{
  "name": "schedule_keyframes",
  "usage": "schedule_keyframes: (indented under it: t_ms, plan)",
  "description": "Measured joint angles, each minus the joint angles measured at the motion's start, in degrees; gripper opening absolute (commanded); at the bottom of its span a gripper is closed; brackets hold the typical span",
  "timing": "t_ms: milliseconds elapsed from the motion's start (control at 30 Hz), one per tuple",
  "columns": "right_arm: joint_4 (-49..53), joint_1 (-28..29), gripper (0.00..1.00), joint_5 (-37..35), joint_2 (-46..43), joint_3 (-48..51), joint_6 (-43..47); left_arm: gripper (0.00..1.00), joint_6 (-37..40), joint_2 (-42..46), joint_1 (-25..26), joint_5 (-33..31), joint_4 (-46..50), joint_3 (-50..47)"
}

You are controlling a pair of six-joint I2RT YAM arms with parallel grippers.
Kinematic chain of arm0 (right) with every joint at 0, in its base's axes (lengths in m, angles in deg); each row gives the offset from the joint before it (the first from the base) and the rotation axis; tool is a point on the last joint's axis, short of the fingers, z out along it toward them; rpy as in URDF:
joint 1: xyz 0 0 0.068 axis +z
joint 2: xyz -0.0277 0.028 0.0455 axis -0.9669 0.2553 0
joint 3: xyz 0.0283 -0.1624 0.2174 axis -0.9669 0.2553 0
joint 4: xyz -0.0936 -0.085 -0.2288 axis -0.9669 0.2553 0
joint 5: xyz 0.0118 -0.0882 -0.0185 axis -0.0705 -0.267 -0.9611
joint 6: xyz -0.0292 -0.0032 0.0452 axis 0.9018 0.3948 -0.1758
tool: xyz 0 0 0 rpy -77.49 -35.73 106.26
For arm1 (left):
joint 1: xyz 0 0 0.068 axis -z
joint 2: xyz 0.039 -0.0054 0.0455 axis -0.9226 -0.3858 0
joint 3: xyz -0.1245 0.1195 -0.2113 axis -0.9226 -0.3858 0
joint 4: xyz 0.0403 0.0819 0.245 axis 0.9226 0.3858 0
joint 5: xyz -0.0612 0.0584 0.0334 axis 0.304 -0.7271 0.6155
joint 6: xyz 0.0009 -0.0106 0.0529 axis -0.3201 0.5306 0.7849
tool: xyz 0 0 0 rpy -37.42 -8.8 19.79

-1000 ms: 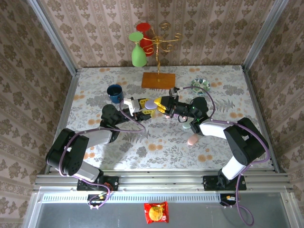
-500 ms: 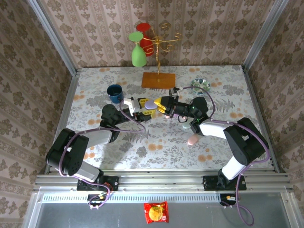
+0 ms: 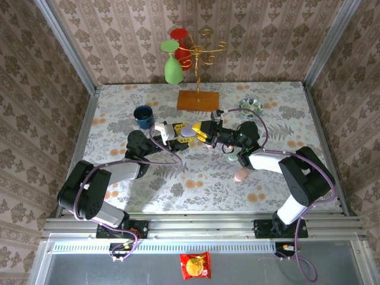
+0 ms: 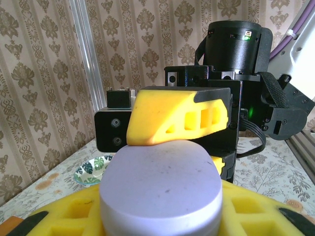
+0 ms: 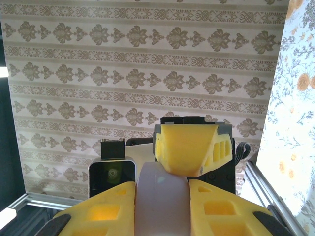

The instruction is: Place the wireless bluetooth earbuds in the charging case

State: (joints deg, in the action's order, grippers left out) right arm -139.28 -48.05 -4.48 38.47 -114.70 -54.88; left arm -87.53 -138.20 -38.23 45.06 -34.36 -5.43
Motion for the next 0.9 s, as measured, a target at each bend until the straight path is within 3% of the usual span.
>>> schedule_keyframes:
  t_ms: [100, 267, 400, 533, 700, 900]
  plan:
    - [0.0, 0.0, 0.23, 0.02, 0.0, 0.0, 0.0, 0.37, 0.0, -0.04, 0.0, 0.0, 0.0, 0.0]
    - [0.7, -0.02, 0.58, -0.02, -0.13, 0.0, 1.33, 0.37, 0.0, -0.15, 0.02, 0.48, -0.15, 0.0]
    - [9.42, -0.66, 0.7, -0.11, -3.58, 0.0, 8.07, 0.37, -0.26, -0.15, 0.0, 1.46, -0.15, -0.02]
    - [28.13, -1.42, 0.75, -2.14, -11.91, -0.74, 22.88, 0.37, -1.05, -0.09, -0.09, 2.47, -0.17, -1.01]
    - [53.16, 0.24, 0.82, -11.43, -21.53, -6.4, 49.31, 0.37, -2.82, -0.04, -0.26, 3.37, -0.11, -3.56]
    - [64.3, 5.84, 0.85, -18.1, -26.1, -8.31, 73.4, 0.37, -6.69, 0.83, -0.24, 4.44, -0.13, -4.5]
